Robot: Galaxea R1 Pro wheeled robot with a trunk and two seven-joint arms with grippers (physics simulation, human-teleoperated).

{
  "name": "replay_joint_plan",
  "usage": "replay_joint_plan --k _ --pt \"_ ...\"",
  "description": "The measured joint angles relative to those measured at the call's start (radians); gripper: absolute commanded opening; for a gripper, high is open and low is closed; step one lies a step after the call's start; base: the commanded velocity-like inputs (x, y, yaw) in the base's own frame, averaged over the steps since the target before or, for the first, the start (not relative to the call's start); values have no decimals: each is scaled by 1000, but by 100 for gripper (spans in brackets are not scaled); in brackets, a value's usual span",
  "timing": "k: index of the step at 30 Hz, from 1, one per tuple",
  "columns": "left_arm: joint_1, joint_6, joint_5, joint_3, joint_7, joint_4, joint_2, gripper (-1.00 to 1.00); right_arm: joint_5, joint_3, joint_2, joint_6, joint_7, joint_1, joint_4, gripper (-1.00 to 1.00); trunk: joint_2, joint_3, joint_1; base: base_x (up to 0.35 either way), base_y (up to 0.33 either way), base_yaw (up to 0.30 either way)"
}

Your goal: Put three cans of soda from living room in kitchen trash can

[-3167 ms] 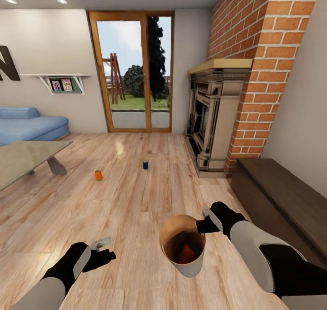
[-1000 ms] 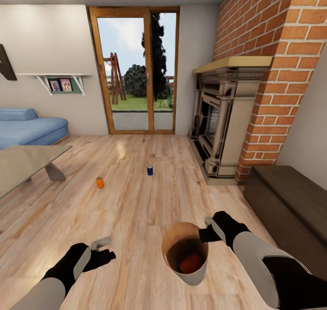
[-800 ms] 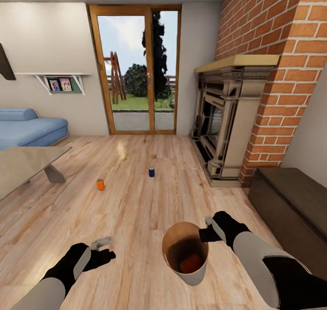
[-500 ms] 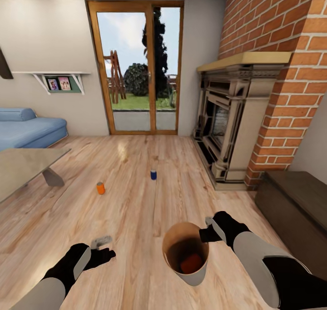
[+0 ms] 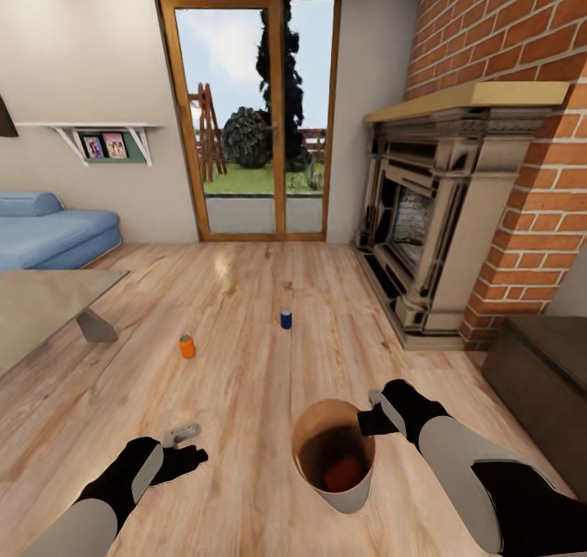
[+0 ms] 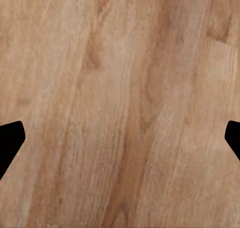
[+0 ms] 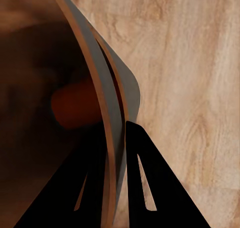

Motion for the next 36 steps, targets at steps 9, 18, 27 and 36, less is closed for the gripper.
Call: replay_joint_plan --k 9,18,27,36 --pt "0 0 -2 -1 0 0 0 100 0 0 0 0 0 0 0 -100 0 -12 0 245 246 0" --pt "0 -2 -4 -2 0 0 -3 100 -1 -1 0 1 0 0 0 -100 0 -24 0 266 230 0" --pt "0 -2 -4 -2 0 1 -3 100 -1 2 3 5 -1 0 1 -100 0 -37 0 283 208 32" --pt "0 -2 -4 -2 0 1 -3 100 2 4 2 10 -1 0 1 -100 0 -51 0 286 203 101"
